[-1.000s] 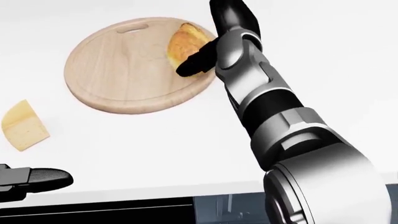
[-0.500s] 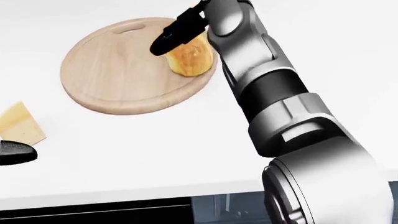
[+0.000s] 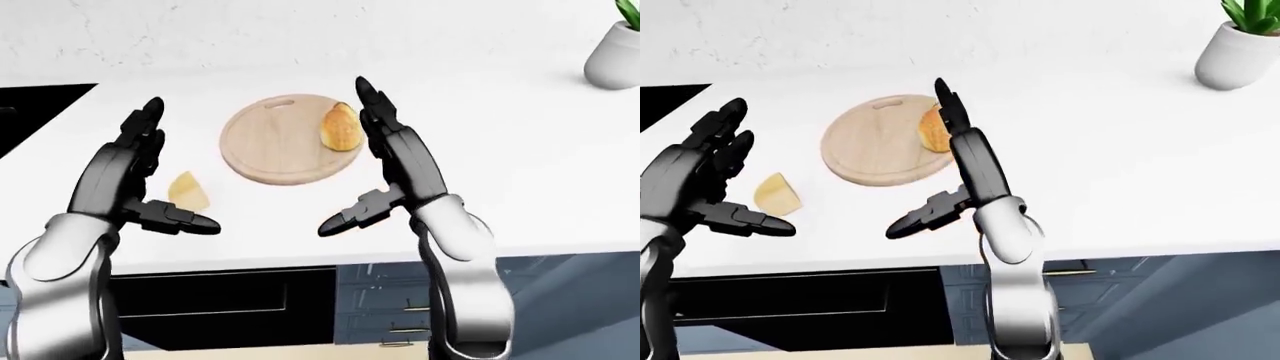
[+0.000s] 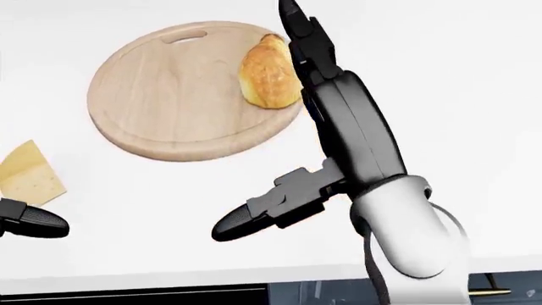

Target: Place the bread and cheese on the cutting board.

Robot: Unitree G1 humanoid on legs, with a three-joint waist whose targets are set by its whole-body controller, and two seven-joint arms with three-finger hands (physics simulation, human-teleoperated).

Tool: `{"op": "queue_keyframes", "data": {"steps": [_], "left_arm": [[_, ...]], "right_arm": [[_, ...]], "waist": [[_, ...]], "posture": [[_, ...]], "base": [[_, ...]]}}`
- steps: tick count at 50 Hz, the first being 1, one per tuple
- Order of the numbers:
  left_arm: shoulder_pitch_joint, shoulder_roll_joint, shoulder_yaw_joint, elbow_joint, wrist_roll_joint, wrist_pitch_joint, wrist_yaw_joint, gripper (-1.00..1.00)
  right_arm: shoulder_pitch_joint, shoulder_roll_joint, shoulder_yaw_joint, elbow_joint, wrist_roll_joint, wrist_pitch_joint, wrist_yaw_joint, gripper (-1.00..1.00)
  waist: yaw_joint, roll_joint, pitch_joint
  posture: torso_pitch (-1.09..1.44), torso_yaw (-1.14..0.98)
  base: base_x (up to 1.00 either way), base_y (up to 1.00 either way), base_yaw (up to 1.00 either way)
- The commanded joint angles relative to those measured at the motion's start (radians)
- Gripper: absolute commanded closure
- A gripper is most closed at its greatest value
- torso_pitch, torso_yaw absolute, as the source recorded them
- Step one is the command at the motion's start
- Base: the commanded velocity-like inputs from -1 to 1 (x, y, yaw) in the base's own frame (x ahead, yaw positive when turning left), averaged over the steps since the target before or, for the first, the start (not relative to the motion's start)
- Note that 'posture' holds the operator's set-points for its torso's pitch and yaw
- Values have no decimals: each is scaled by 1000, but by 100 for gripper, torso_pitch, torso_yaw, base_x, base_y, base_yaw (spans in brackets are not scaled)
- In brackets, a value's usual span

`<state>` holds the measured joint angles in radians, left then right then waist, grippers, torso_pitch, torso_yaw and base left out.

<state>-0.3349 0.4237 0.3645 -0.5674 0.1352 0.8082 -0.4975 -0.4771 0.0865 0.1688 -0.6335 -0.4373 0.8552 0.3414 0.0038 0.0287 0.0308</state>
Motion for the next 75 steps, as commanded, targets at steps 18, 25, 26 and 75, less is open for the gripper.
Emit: {"op": "queue_keyframes", "data": {"steps": [18, 25, 26, 75], "left_arm": [[-133, 191, -2, 310, 191, -361, -426, -100], [-159, 215, 7, 392, 208, -422, -466, -100], [-157, 213, 6, 401, 208, -432, -467, -100], [-394, 119, -137, 694, 321, -564, -141, 100]], "right_arm": [[293, -23, 56, -152, 125, -98, -78, -100], [290, -22, 88, -212, 143, -36, -100, -100], [293, -21, 91, -218, 147, -34, -104, -100], [300, -28, 159, -414, 233, 96, -188, -100]], "waist": [[-4, 8, -27], [1, 6, -28], [0, 7, -27], [-4, 8, -44]], "posture": [[0, 0], [0, 0], [0, 0], [0, 0]], "base": [[0, 0, 0], [0, 0, 0], [0, 0, 0], [0, 0, 0]]}}
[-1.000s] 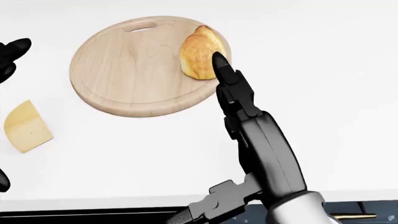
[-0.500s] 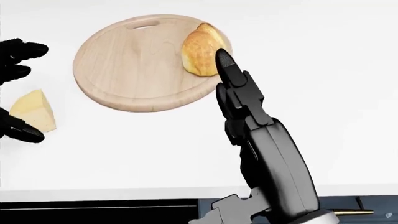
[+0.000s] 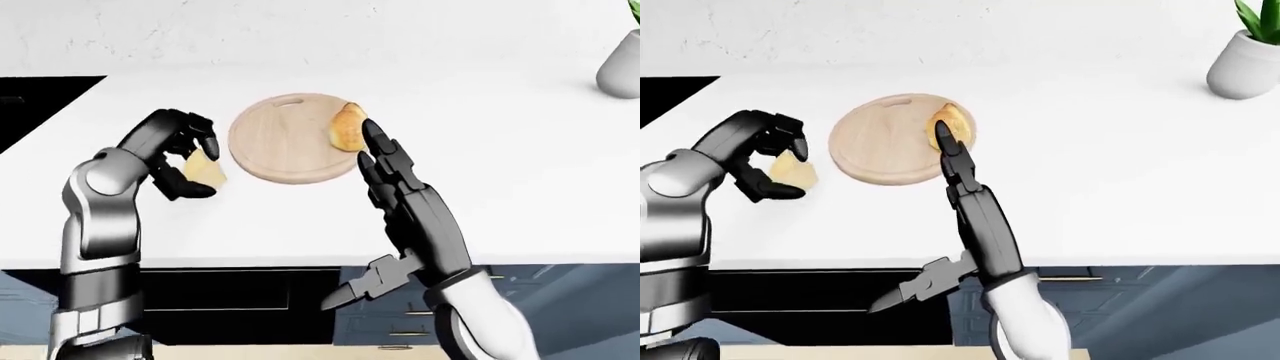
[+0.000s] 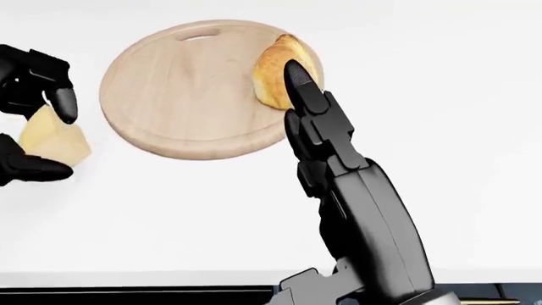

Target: Place the bread and cheese on the cutting board.

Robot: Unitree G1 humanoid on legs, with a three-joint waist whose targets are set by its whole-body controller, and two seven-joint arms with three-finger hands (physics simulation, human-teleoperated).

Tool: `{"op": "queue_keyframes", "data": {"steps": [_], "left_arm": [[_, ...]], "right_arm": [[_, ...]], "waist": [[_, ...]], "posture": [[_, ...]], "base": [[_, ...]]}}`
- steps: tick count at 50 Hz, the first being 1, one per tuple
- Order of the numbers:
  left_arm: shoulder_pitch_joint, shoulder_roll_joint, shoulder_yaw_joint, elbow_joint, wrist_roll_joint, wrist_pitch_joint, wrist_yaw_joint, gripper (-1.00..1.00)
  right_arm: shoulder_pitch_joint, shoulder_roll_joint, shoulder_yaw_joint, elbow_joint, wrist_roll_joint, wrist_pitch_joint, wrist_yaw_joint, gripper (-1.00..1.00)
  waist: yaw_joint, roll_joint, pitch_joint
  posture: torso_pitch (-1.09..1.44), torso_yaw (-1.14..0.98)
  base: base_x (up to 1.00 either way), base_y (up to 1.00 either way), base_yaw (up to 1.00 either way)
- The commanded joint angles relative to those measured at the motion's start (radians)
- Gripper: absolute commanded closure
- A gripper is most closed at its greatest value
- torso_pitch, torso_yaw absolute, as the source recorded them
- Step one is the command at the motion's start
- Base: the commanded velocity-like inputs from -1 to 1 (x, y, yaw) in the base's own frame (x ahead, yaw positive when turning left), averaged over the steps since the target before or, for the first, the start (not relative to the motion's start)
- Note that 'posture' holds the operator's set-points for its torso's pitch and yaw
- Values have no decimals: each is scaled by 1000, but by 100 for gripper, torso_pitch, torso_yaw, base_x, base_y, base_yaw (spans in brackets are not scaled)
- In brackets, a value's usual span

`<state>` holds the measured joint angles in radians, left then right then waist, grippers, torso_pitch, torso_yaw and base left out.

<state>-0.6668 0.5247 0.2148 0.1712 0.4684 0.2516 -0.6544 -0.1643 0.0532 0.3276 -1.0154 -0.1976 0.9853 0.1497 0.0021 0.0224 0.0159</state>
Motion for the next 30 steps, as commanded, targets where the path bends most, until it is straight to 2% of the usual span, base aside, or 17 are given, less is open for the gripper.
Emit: {"op": "queue_keyframes", "data": {"steps": [1, 5, 11, 15, 17, 20, 25, 30], "left_arm": [[-119, 5, -17, -6, -8, -9, 15, 100], [-256, -33, -70, 127, 17, -39, 26, 100], [-396, -74, -103, 281, 45, -86, 46, 100], [-519, -107, -127, 480, 56, -161, 109, 100], [-624, -132, -140, 661, 59, -219, 177, 100], [-708, -157, -158, 847, 70, -292, 247, 100], [-770, -195, -172, 1016, 94, -349, 334, 100], [-787, -228, -166, 1065, 90, -349, 373, 100]], "right_arm": [[-8, 8, 2, -32, -9, -38, 6, -100], [-1, 17, -4, -32, -18, -43, 18, -100], [10, 24, -6, -32, -26, -51, 27, -100], [14, 39, 9, -32, -48, -54, 37, -100], [14, 48, 19, -32, -64, -52, 41, -100], [19, 59, 23, -32, -84, -55, 55, -100], [28, 73, 21, -32, -102, -57, 70, -100], [31, 73, 17, -32, -98, -58, 69, -100]], "waist": [[-2, 11, -28], [-2, 1, -23], [-5, -1, -21], [-6, -4, -19], [-6, -5, -19], [-4, -9, -19], [-5, -10, -20], [-8, -9, -22]], "posture": [[0, 0], [0, 0], [0, 0], [0, 0], [0, 0], [0, 0], [0, 0], [0, 0]], "base": [[0, 0, 0], [0, 0, 0], [0, 0, 0], [0, 0, 0], [0, 0, 0], [0, 0, 0], [0, 0, 0], [0, 0, 0]]}}
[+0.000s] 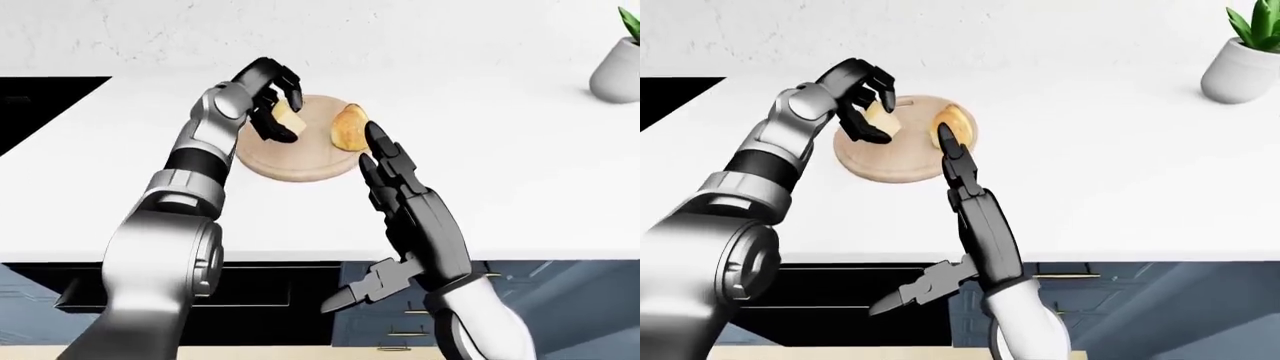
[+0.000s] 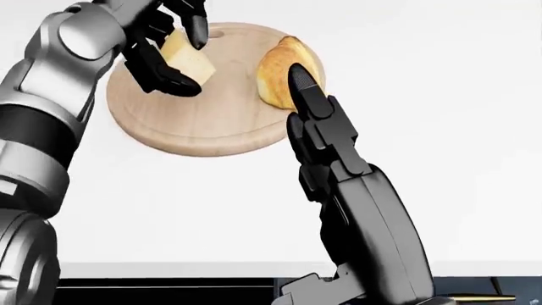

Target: Place the bread and cheese on the cutting board.

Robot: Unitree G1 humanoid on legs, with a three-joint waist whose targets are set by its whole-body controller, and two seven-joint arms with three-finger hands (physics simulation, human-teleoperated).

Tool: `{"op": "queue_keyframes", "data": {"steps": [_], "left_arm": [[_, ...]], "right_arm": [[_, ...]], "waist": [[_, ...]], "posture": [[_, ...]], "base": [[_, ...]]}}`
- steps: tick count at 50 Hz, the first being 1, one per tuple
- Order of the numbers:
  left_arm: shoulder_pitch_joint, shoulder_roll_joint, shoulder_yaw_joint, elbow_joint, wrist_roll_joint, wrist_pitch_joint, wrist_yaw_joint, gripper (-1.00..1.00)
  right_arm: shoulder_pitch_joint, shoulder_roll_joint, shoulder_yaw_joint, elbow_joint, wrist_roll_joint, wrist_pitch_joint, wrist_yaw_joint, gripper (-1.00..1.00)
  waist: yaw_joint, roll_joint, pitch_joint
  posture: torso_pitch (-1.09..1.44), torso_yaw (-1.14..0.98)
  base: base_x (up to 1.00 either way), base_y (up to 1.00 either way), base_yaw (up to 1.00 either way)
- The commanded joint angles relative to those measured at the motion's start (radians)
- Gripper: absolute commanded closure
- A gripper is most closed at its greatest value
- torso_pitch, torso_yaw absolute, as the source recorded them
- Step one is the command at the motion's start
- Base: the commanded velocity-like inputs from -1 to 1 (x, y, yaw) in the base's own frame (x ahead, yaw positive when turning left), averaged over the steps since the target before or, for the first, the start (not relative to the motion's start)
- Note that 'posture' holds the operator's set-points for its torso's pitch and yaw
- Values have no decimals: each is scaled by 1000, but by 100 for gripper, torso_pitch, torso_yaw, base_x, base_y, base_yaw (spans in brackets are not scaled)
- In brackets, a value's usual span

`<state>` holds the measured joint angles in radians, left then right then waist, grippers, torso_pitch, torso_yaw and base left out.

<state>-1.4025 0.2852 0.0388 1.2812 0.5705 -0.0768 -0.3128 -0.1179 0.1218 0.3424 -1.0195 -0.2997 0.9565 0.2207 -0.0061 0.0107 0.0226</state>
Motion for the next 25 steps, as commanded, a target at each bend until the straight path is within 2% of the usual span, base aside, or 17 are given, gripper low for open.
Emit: {"op": "queue_keyframes", "data": {"steps": [1, 15, 16, 17, 22, 23, 25], "left_arm": [[-54, 6, 10, -40, -14, -20, 38, 100], [0, -36, -9, -13, 25, -43, 93, 100], [3, -38, -10, -11, 29, -44, 95, 95], [5, -39, -11, -10, 33, -46, 97, 79], [8, -40, -11, -9, 48, -46, 97, 59], [7, -39, -9, -8, 49, -46, 99, 37], [7, -39, -9, -8, 52, -45, 102, 15]], "right_arm": [[-14, 4, 3, -28, 5, -30, -4, -100], [-20, 10, -9, -28, 9, -27, 3, -100], [-20, 9, -12, -28, 10, -27, 4, -100], [-22, 9, -13, -28, 11, -24, 4, -100], [-23, 5, -12, -28, 21, -23, -5, -100], [-20, 3, -11, -28, 23, -25, -7, -100], [-17, 0, -10, -28, 27, -28, -11, -100]], "waist": [[0, 2, -28], [2, 1, -32], [2, 1, -33], [2, 0, -33], [4, -1, -34], [4, -2, -34], [5, -2, -35]], "posture": [[0, 0], [0, 0], [0, 0], [0, 0], [0, 0], [0, 0], [0, 0]], "base": [[0, 0, 0], [0, 0, 0], [0, 0, 0], [0, 0, 0], [0, 0, 0], [0, 0, 0], [0, 0, 0]]}}
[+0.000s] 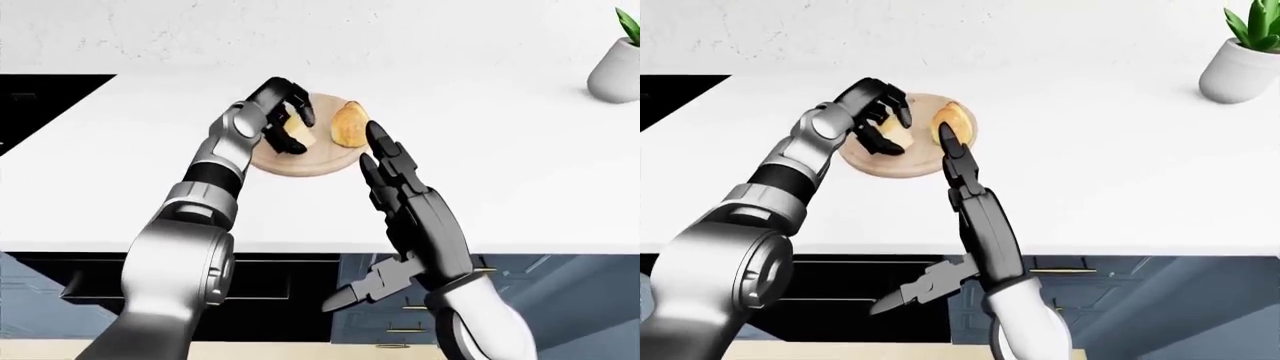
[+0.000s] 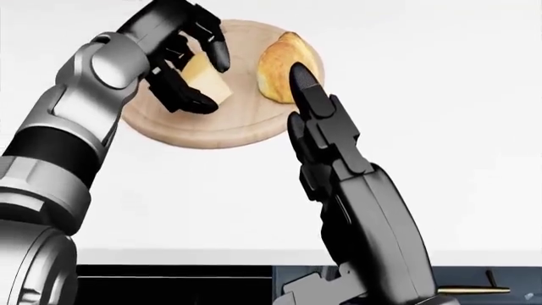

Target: Place the bread and cheese on the cutting board.

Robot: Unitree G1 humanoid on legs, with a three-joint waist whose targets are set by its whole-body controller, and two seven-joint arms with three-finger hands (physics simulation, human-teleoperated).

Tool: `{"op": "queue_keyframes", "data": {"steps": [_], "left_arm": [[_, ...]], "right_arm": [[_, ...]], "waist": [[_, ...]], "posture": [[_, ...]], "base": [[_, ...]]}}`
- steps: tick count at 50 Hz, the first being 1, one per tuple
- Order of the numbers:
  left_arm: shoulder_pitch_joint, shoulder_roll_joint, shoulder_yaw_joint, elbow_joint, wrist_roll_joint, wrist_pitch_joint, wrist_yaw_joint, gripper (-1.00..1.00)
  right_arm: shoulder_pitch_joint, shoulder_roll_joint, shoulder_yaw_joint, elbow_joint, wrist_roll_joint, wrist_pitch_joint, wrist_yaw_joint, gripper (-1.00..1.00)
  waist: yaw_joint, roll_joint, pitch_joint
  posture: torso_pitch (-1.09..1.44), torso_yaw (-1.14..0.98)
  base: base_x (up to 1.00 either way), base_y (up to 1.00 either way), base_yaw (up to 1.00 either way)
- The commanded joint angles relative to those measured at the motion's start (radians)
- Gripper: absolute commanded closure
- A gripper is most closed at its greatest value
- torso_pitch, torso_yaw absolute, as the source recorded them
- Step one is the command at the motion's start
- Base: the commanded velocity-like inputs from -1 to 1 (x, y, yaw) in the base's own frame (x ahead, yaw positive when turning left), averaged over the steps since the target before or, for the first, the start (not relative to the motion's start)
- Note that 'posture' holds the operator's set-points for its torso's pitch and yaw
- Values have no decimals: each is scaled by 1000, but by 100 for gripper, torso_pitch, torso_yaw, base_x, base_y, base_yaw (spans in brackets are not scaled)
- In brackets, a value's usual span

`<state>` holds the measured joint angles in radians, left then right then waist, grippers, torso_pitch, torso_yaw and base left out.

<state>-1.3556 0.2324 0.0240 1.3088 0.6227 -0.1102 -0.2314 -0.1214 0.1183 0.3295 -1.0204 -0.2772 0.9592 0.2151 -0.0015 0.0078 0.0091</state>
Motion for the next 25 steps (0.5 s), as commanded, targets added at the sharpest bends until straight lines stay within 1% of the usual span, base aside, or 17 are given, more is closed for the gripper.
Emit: {"op": "queue_keyframes", "data": {"steps": [1, 2, 3, 5, 6, 15, 18, 21, 24, 25], "left_arm": [[-39, 12, 5, -36, 2, -12, 20, 2], [-39, 11, 4, -36, 3, -12, 20, -21], [-40, 11, 5, -36, 4, -12, 20, -29], [-38, 10, 4, -36, 7, -13, 19, -91], [-38, 10, 4, -36, 9, -13, 19, -100], [-29, 6, 1, -36, 21, -10, 19, -100], [-31, 10, 2, -42, 20, -9, 6, -100], [-42, 23, 15, -59, 1, 1, -16, -100], [-48, 43, 42, -132, -60, 16, -58, -100], [-44, 48, 43, -160, -75, 26, -68, -100]], "right_arm": [[-13, 3, 4, -27, 7, -32, -8, -100], [-13, 2, 4, -27, 8, -32, -9, -100], [-13, 1, 5, -27, 9, -32, -11, -100], [-12, 0, 5, -27, 11, -33, -13, -100], [-12, -1, 5, -27, 11, -34, -13, -100], [-5, -2, 5, -27, 14, -40, -13, -100], [-7, -3, 2, -27, 16, -38, -14, -100], [-5, -3, 0, -27, 18, -40, -15, -100], [-7, -2, -7, -27, 21, -39, -14, -100], [-7, -1, -6, -27, 23, -38, -14, -100]], "waist": [[0, 1, -22], [0, 1, -22], [1, 1, -22], [1, 1, -23], [1, 0, -23], [1, -1, -26], [1, 0, -28], [0, 0, -30], [-1, 2, -29], [-2, 2, -29]], "posture": [[0, 0], [0, 0], [0, 0], [0, 0], [0, 0], [0, 0], [0, 0], [0, 0], [0, 0], [0, 0]], "base": [[0, 0, 0], [0, 0, 0], [0, 0, 0], [0, 0, 0], [0, 0, 0], [0, 0, 0], [0, 0, 0], [0, 0, 0], [0, 0, 0], [0, 0, 0]]}}
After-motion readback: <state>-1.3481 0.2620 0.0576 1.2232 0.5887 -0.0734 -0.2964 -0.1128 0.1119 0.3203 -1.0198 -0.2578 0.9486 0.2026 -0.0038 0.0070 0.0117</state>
